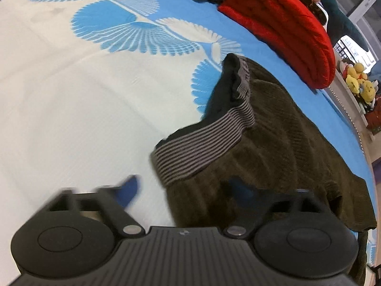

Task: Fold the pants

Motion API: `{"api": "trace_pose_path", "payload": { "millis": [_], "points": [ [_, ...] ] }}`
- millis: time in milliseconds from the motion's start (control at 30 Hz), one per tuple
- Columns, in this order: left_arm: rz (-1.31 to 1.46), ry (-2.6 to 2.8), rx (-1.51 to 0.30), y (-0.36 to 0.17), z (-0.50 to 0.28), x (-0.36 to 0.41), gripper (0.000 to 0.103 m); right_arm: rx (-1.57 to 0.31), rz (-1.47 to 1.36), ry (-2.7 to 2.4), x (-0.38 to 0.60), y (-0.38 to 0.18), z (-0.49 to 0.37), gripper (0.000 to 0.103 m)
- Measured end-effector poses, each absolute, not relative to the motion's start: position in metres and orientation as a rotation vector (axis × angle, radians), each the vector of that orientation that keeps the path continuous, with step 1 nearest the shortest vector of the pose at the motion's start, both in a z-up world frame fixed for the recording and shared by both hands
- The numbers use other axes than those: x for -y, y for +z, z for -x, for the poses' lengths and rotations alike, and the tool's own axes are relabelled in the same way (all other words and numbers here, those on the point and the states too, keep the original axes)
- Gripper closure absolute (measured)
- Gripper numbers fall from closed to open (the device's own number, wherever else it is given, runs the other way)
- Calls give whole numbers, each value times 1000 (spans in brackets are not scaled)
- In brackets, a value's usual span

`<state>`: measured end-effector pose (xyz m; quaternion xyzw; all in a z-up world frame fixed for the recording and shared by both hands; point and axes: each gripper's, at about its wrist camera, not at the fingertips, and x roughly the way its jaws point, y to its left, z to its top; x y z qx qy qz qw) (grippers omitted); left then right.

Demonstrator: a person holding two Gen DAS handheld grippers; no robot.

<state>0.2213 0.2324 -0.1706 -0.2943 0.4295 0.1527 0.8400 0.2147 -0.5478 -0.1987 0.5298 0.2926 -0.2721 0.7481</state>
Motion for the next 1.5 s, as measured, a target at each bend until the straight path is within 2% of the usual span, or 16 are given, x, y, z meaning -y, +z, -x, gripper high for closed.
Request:
{"api": "trace_pose_path", "payload": {
  "millis": [33,100,133,300,533,633,767,900,1167,1200,1233,1267,1300,1333,1400,1500],
  "points": [
    [629,335,-910,-169,-225,-233,60,-662,-1120,-622,544,-199,-221,44],
    [649,391,-918,-167,-228,-235,68,-681,-1075,-662,540,-197,-226,82],
    [653,400,-923,-165,-229,-236,74,-673,-1073,-666,538,-195,-224,89],
    [565,416,-850,-137,-210,-232,80,-587,-970,-727,530,-164,-198,92],
    [588,443,-852,-120,-146,-262,81,-511,-858,-644,512,-108,-115,92],
    [582,488,-915,-140,-119,-275,80,-583,-843,-644,507,-128,-77,92],
    [659,502,-943,-148,-106,-291,80,-803,-1005,-667,519,-201,-41,92],
    [563,501,-945,-141,-108,-280,80,-692,-1105,-621,526,-201,-18,89],
    [536,523,-919,-132,-102,-275,79,-803,-976,-671,519,-188,-29,89],
    [524,522,-922,-132,-102,-275,74,-813,-972,-688,512,-190,-27,89],
    [513,526,-929,-134,-103,-275,62,-820,-965,-699,510,-186,-27,88],
    [501,542,-937,-134,-104,-277,53,-825,-957,-710,511,-186,-31,79],
    [493,570,-944,-134,-104,-279,35,-831,-955,-727,512,-187,-33,76],
    [494,600,-941,-132,-102,-282,23,-845,-950,-740,513,-188,-35,76],
    [524,604,-901,-124,-95,-288,17,-858,-926,-750,511,-185,-34,62],
    [510,566,-882,-105,-88,-287,17,-849,-877,-790,505,-170,-27,58]
  ]
}}
